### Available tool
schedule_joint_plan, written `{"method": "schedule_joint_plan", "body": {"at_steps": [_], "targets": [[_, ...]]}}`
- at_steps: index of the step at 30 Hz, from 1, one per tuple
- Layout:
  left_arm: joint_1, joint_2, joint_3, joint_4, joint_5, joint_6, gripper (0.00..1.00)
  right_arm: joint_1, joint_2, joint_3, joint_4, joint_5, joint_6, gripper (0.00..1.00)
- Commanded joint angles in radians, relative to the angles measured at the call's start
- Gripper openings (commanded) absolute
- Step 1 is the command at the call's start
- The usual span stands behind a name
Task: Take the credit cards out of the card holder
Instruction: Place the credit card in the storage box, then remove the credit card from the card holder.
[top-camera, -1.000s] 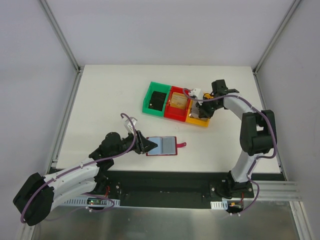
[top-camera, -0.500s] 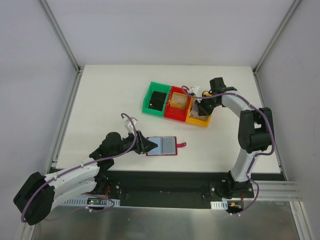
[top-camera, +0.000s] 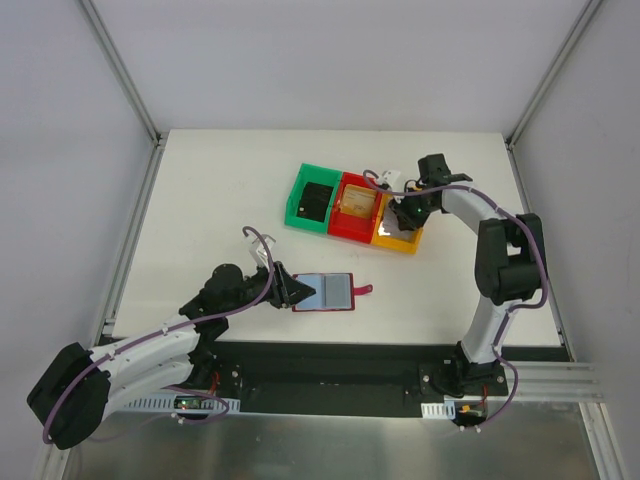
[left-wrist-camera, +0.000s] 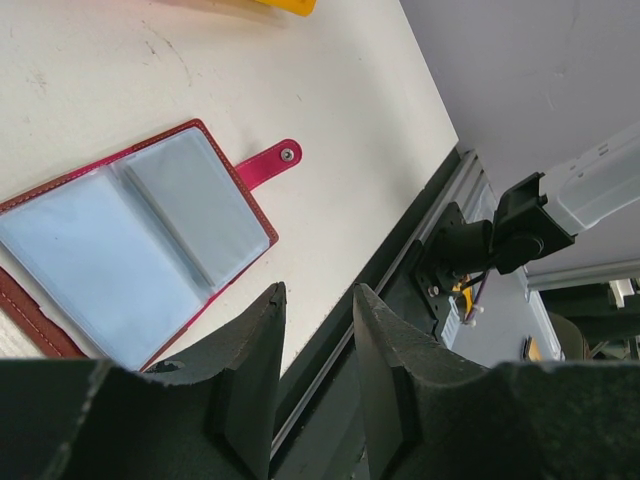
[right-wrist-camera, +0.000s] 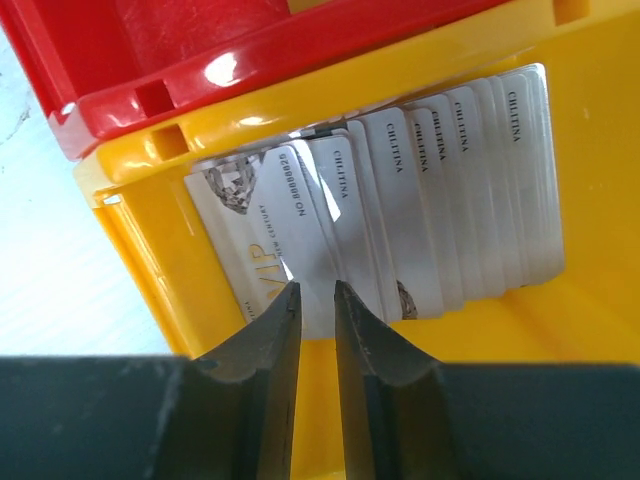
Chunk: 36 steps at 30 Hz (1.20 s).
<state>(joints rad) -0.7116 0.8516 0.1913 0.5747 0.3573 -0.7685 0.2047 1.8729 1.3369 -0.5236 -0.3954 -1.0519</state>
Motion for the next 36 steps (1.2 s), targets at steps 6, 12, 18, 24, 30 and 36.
{"method": "schedule_joint_plan", "body": {"at_steps": [6, 12, 18, 24, 30, 36], "targets": [[0.004, -0.019, 0.002, 0.007, -0.009, 0.015, 0.33, 0.001, -0.05, 0.061, 0.085, 0.07, 0.096, 0.23], [0.004, -0.04, 0.0, -0.018, -0.038, 0.015, 0.35, 0.01, -0.2, 0.033, 0.295, 0.138, 0.232, 0.24], [0.004, -0.08, -0.015, -0.084, -0.121, -0.026, 0.42, 0.105, -0.391, -0.074, 0.409, 0.259, 0.292, 0.31], [0.018, -0.132, 0.002, -0.228, -0.198, -0.09, 0.65, 0.258, -0.595, -0.22, 0.402, 0.316, 0.349, 0.32], [0.073, -0.19, -0.029, -0.315, -0.277, -0.265, 0.99, 0.384, -0.812, -0.427, 0.439, 0.352, 0.516, 0.95], [0.1, -0.205, -0.012, -0.317, -0.208, -0.151, 0.99, 0.408, -1.014, -0.622, 0.528, 0.323, 0.993, 0.95]]}}
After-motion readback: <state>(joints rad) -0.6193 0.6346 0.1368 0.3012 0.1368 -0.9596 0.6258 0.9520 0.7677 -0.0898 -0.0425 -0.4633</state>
